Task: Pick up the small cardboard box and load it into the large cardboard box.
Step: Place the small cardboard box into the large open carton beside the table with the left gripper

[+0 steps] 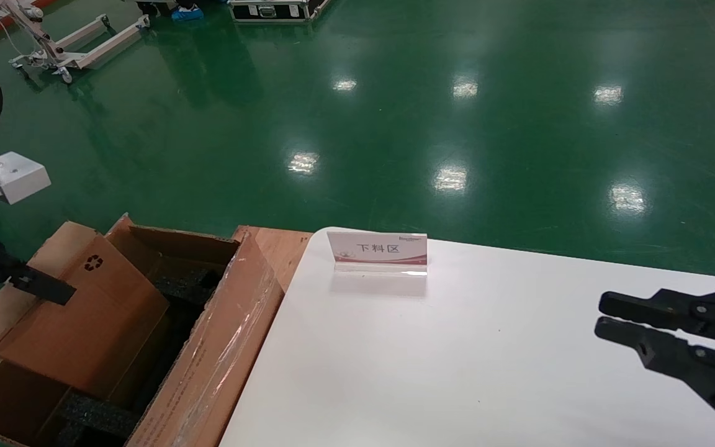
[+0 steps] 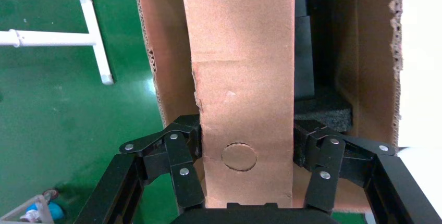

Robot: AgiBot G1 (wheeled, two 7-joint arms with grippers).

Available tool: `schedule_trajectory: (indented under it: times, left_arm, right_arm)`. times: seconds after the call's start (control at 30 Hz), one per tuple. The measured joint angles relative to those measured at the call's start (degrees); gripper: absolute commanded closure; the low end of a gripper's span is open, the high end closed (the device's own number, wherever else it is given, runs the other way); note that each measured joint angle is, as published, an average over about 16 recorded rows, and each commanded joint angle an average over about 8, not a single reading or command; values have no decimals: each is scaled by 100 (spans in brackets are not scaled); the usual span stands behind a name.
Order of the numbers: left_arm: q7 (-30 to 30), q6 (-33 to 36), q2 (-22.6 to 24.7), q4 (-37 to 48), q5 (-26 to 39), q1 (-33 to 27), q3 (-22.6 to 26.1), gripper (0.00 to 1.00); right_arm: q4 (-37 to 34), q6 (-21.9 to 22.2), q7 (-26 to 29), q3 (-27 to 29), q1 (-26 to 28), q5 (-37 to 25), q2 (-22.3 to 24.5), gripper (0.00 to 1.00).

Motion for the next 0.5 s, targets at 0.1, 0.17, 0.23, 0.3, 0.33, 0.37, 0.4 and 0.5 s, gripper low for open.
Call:
schedule_trajectory:
  times: [0.1, 0.17, 0.23, 0.3, 0.33, 0.37, 0.4, 0.5]
  left_arm:
    - [-29, -122, -79, -9, 75, 112, 7, 100]
    - [-42, -209, -124, -9, 123, 190, 15, 100]
    - [-53, -297, -160, -5, 169, 268, 28, 100]
    - [-60, -383, -191, 4, 215, 345, 45, 100]
    - [-62, -425, -203, 10, 237, 381, 54, 100]
    - [-64, -465, -215, 16, 259, 417, 64, 100]
    - [-65, -505, -225, 23, 282, 452, 74, 100]
    - [-62, -614, -250, 49, 346, 545, 106, 100]
  right_arm:
    - [0, 0, 0, -1, 0, 1, 0, 0]
    - [0, 1, -1, -2, 0, 1, 1, 0]
    - [0, 1, -1, -2, 1, 2, 1, 0]
    - [0, 1, -1, -3, 1, 2, 1, 0]
    - [0, 1, -2, -3, 1, 2, 1, 0]
    - [0, 2, -2, -4, 1, 2, 1, 0]
    - [0, 2, -2, -4, 1, 3, 2, 0]
    - [0, 2, -2, -5, 1, 3, 2, 0]
